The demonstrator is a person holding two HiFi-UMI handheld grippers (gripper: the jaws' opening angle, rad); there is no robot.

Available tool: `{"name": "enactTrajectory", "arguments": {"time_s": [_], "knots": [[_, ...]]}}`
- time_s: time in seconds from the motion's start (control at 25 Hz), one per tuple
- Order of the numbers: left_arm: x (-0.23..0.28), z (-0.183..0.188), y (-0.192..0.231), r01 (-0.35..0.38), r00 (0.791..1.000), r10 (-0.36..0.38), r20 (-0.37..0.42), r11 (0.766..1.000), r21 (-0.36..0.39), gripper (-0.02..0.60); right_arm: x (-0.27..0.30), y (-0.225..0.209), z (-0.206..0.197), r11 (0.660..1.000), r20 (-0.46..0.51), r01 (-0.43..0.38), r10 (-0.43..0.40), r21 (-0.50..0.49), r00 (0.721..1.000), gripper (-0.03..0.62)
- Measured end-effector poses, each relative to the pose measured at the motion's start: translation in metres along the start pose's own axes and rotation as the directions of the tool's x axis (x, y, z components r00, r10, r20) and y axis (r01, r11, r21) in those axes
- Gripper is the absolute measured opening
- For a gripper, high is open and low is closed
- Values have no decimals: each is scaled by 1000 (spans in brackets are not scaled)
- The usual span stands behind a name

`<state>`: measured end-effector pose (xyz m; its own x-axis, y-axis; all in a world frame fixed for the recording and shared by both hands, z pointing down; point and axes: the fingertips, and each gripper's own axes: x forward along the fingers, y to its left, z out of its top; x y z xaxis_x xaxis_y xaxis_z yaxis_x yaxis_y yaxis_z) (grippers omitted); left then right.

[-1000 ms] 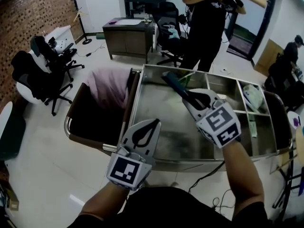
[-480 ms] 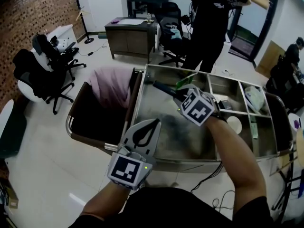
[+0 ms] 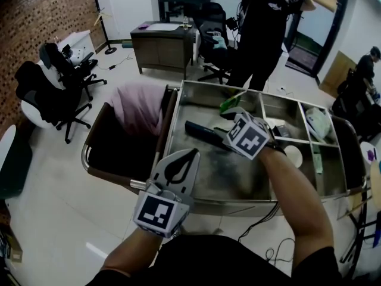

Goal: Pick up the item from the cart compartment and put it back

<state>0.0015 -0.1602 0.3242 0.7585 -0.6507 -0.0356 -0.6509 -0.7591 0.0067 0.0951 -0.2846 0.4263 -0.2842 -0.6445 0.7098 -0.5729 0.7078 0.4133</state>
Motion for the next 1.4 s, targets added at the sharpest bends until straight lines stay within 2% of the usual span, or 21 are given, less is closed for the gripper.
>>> {"name": "enactTrajectory", "arguments": {"time_s": [0.12, 0.24, 0.28, 0.32, 0.52, 0.68, 0.92, 1.0, 1.2, 1.32, 1.4], "knots": [[1, 1, -2, 5, 1000, -5, 2, 1000, 0, 0, -4, 1, 2, 1000, 11, -3, 3, 10, 1000, 207], [2, 1, -3, 9, 1000, -9, 2, 1000, 3, 0, -7, 3, 2, 1000, 24, -5, 5, 28, 1000, 165], [2, 1, -3, 10, 1000, -10, 1, 1000, 4, 0, -8, 4, 3, 999, 34, -9, 8, 44, 999, 73], [3, 1, -4, 12, 1000, -12, 1, 1000, 4, 0, -11, 5, 4, 998, 48, -16, 13, 68, 999, 15], [4, 1, -6, 15, 1000, -15, -4, 1000, 7, 0, -34, 4, 19, 972, 200, -31, -17, 234, 980, 14], [5, 0, -8, 21, 1000, -21, -8, 1000, 10, 0, -76, 1, 34, 929, 372, -50, -97, 367, 923, 14], [7, 3, -12, 37, 999, -37, -9, 999, 19, 0, -145, 4, 35, 860, 553, -100, -229, 501, 801, 14], [7, 5, -15, 41, 999, -41, -8, 999, 18, 0, -165, 7, 28, 838, 584, -114, -268, 534, 766, 14], [8, 7, -22, 58, 998, -58, -5, 998, 16, 0, -204, 12, 4, 798, 611, -104, -363, 593, 703, 14], [8, 6, -24, 62, 998, -61, -10, 998, 19, 0, -219, 17, -10, 779, 615, -97, -405, 620, 676, 14], [8, 6, -25, 62, 998, -62, -12, 998, 19, 0, -225, 22, -18, 770, 613, -93, -421, 631, 669, 14]]}}
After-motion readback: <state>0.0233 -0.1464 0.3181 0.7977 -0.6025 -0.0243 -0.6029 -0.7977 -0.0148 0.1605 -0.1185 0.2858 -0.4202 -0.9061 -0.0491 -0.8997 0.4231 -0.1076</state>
